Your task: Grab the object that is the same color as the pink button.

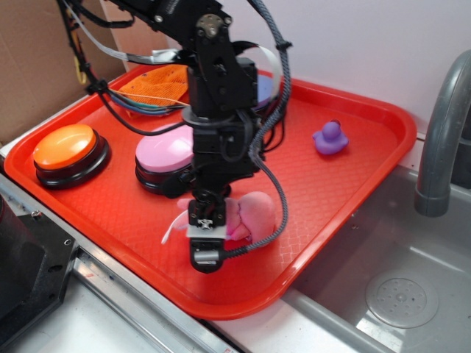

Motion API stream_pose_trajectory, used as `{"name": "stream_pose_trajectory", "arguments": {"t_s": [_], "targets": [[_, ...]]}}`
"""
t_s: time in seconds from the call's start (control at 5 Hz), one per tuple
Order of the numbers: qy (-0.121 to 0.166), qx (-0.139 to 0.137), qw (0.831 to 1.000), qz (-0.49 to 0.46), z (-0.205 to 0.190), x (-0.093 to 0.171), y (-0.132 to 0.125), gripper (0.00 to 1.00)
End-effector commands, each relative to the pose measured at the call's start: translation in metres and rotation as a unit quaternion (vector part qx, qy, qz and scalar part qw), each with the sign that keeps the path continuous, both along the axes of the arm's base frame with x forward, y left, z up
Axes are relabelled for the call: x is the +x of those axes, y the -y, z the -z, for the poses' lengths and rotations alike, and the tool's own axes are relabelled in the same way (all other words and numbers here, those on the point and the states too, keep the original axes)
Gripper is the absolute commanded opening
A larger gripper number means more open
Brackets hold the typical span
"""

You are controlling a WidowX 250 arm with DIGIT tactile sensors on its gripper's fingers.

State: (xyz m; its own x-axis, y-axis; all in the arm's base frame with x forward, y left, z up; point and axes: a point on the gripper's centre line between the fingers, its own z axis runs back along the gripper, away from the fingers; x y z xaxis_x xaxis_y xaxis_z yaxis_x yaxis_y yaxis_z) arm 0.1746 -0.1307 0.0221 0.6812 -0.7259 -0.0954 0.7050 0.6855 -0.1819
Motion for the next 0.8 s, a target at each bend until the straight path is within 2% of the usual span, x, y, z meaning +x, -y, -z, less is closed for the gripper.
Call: {"name": "stream_pose_trajectory", "arguments": {"t_s": [0.0, 0.2, 0.4, 0.6], "targets": [[0.015, -0.012, 1.000, -0.006, -0.010, -0.005, 0.007, 0.00], [0.019, 0.004, 0.999, -0.026, -0.030, -0.009, -0.003, 0.00], [0.061, 0.021, 0.990, -0.123, -0.079, -0.028, -0.035, 0.00], [0.115, 0.036, 0.969, -0.213, -0.127, -0.058, -0.063, 0.00]]}}
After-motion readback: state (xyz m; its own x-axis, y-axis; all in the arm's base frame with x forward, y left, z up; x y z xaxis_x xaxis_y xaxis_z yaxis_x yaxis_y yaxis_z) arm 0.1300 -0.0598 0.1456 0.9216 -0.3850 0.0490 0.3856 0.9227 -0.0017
